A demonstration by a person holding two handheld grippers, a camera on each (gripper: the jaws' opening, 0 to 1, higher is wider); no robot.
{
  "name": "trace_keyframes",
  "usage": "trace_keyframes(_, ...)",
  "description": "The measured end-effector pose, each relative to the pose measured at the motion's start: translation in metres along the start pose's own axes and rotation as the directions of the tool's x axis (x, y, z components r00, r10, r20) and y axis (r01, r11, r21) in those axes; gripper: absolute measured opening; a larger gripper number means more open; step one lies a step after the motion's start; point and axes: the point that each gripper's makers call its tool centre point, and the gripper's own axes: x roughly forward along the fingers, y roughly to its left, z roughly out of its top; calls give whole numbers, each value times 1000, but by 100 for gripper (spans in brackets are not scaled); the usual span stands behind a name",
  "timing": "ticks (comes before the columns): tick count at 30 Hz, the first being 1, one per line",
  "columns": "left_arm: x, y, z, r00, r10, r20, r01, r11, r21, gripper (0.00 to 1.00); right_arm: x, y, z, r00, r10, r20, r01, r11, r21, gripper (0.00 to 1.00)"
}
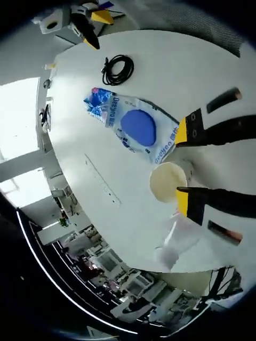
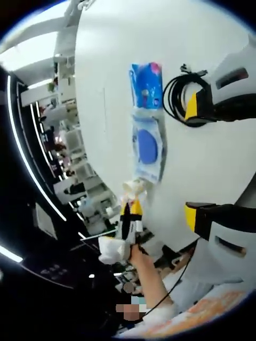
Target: Arrange the tabletop items into an orderly group along one side of the table until the central work area is clear of visible clutter.
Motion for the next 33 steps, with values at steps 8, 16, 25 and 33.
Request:
trace_keyframes(8, -31, 0, -20, 997, 62, 43, -54, 985, -162, 56, -7, -14, -3, 999, -36, 0, 36, 999, 2, 68)
trace_keyframes(16, -51, -7, -42, 996, 83, 22, -73, 956, -283, 74, -15, -33, -10, 996, -83, -18, 83, 997, 1, 74)
trace_keyframes(25, -70, -17, -62, 996, 89, 1, -83, 936, -343, 78, -32, -53, -20, 990, -140, -18, 140, 990, 17, 76)
trace_keyframes(33, -83, -24, -76, 996, 94, -12, -91, 918, -386, 80, -46, -66, -31, 985, -170, -22, 171, 984, 46, 78)
